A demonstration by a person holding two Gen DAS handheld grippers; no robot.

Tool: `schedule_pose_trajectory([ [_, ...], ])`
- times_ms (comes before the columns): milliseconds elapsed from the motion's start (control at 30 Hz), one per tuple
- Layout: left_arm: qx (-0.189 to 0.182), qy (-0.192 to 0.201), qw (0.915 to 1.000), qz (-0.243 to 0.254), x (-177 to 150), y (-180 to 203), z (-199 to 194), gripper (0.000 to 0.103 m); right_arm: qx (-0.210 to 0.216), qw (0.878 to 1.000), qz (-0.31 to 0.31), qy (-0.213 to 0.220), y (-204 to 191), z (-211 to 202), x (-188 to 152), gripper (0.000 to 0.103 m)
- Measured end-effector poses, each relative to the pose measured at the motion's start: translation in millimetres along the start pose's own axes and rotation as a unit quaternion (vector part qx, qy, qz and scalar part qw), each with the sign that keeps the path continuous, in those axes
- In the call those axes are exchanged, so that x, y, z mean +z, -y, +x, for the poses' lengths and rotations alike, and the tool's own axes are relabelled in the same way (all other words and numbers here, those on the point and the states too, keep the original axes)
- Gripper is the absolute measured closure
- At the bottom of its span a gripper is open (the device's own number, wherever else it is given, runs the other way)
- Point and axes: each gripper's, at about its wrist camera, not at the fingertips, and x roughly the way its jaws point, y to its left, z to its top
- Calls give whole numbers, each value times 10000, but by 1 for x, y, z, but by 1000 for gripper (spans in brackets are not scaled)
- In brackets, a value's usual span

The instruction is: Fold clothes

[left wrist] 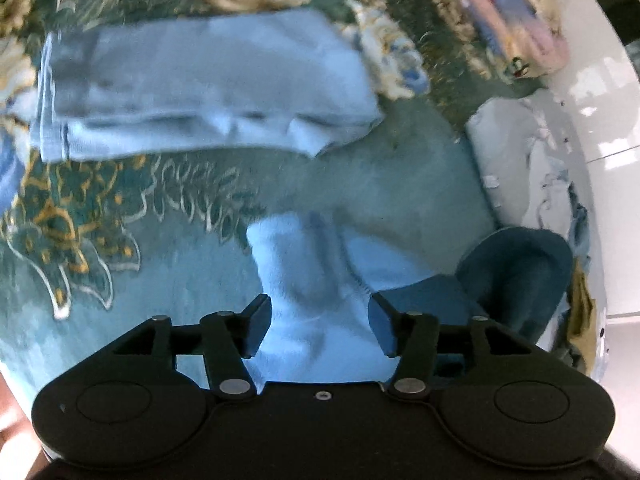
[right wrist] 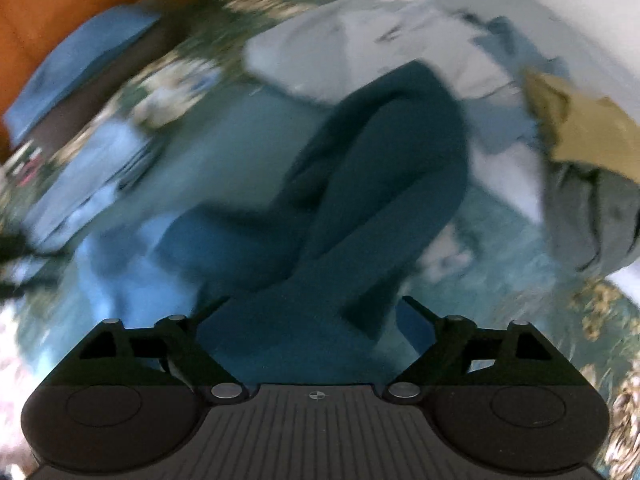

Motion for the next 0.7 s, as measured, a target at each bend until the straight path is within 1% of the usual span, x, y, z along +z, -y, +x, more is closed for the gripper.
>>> schedule_pose_trajectory([
  [67, 77, -116, 9999, 3, -3, -1, 11, 47, -197, 9997, 78, 76, 14, 18, 18, 15],
  [200, 229, -274, 9994, 35, -4, -4, 31, 47, -586, 9981, 137, 148, 41, 56, 55, 15],
  [367, 237, -359, 9990, 124, 1, -3, 49, 46, -902, 9953, 277, 199, 67, 102, 97, 15],
  [467, 281, -375, 9985, 266, 3, 1, 58, 46, -988, 9942, 95, 406, 72, 116, 121, 15],
  [600, 281, -381, 9979, 433, 4, 5, 64, 46, -1052, 9922, -359, 570, 70, 134, 152, 15],
  [700, 276, -384, 9977, 481, 4, 3, 67, 46, -1120, 9904, -651, 485, 67, 148, 169, 15],
])
